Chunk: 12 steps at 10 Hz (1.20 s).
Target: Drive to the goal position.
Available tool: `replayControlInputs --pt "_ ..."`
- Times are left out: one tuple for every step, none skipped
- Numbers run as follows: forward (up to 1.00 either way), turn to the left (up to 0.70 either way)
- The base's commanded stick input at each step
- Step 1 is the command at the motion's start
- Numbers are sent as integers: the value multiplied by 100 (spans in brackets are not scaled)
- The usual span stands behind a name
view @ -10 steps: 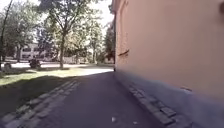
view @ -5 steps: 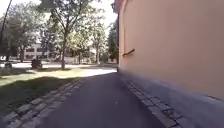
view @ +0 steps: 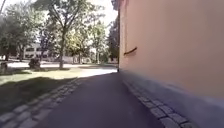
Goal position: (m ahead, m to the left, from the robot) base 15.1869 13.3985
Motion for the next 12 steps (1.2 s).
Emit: replayControlInputs --pt "70 0" --pt "70 0" --pt "70 0" --pt "70 0" --pt "70 0" --pt "70 0" --pt "70 0" --pt "70 0" --pt "70 2" --pt "70 6" --pt "70 12" --pt "70 14"
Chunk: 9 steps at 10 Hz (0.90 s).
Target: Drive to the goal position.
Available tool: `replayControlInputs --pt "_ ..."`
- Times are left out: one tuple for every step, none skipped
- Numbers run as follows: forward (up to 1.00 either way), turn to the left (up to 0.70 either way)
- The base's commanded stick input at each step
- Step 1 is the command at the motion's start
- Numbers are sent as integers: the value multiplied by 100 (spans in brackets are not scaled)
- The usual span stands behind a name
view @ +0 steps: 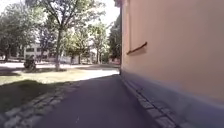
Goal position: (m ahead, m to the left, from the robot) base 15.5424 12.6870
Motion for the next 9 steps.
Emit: replayControlInputs --pt "70 12" --pt "70 5" --pt "70 2" --pt "70 0" --pt "70 0" --pt "70 0" --pt "70 0" --pt "70 0" --pt "70 0"
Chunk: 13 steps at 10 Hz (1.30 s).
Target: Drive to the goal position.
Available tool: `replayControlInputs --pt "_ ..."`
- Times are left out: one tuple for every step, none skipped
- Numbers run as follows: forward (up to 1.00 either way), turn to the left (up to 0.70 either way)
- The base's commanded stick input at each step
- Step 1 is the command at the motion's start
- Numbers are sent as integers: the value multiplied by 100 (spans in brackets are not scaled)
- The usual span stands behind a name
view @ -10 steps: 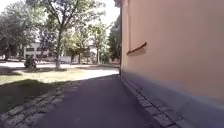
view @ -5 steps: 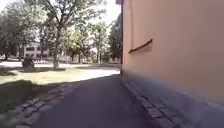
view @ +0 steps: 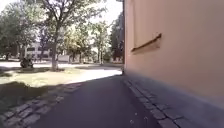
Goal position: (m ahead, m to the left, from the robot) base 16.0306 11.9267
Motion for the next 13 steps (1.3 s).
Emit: replayControlInputs --pt "70 0" --pt "70 3" --pt "70 13" --pt "70 14" --pt "70 14" --pt "70 14" --pt "70 14" --pt "70 14" --pt "70 14" --pt "70 14" --pt "70 14" --pt "70 6" --pt "70 1"
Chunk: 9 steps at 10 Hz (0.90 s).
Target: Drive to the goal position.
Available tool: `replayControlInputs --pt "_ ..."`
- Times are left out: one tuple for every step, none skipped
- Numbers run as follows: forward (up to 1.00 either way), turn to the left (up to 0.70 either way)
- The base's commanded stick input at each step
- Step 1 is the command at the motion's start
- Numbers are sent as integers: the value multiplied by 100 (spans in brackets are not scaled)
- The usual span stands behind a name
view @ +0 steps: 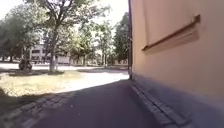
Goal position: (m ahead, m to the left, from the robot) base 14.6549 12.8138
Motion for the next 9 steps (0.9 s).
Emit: replayControlInputs --pt "70 0" --pt "70 0" --pt "70 0" --pt "70 0" --pt "70 0" --pt "70 0" --pt "70 0" --pt "70 0" --pt "70 0"
